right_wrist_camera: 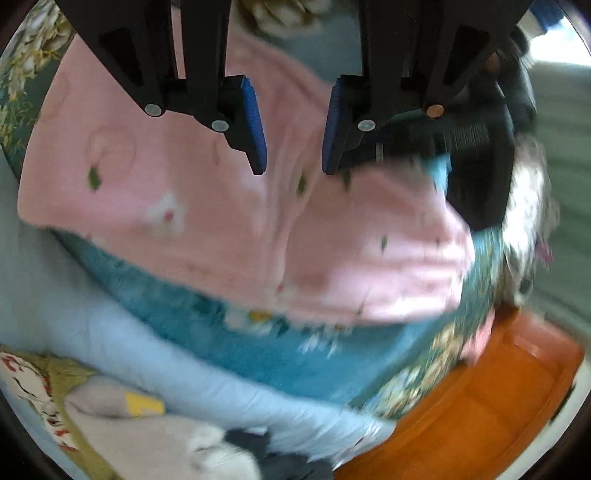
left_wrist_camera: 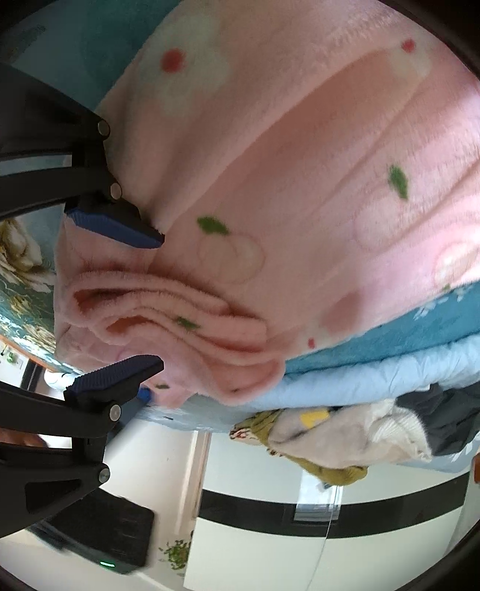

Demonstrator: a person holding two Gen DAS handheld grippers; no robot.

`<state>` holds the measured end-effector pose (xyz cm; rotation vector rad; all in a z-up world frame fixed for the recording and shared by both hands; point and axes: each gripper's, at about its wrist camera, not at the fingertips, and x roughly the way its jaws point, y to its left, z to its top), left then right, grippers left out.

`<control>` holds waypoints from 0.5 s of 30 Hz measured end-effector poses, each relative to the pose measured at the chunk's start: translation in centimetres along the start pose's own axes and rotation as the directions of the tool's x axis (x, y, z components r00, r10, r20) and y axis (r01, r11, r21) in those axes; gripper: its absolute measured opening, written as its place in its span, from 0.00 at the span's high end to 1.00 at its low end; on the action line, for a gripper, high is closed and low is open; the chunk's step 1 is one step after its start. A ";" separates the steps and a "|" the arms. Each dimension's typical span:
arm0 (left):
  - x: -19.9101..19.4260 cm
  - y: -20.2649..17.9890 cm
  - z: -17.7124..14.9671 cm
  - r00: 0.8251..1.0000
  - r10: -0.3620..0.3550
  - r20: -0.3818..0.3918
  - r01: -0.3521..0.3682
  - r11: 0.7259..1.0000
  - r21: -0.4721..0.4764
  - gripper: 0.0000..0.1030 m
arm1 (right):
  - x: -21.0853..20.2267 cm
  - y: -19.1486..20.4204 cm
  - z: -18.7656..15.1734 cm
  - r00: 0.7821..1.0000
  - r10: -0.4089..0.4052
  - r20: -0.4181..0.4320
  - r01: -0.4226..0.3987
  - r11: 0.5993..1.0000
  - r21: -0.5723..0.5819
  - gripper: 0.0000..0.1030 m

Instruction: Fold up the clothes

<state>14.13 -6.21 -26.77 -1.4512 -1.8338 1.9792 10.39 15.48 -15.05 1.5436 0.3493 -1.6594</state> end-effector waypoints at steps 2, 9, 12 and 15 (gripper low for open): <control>-0.3 -0.2 -0.1 1.000 -0.001 0.014 0.001 1.000 0.003 0.38 | 1.5 0.1 -1.2 0.999 -0.005 -0.039 0.005 1.000 0.001 0.69; -1.8 0.3 0.1 0.998 -0.034 0.055 0.036 0.999 -0.034 0.38 | 3.2 0.3 -2.5 0.998 -0.012 -0.068 0.013 1.000 0.023 0.69; -1.7 0.1 0.2 0.998 -0.037 0.054 0.039 0.999 -0.030 0.38 | 3.4 0.4 -2.8 0.997 -0.024 -0.072 0.026 0.999 0.020 0.69; -1.8 0.0 0.2 0.998 -0.040 0.051 0.041 0.999 -0.022 0.38 | 3.6 -0.2 -2.8 0.997 -0.017 -0.071 0.021 0.998 0.056 0.84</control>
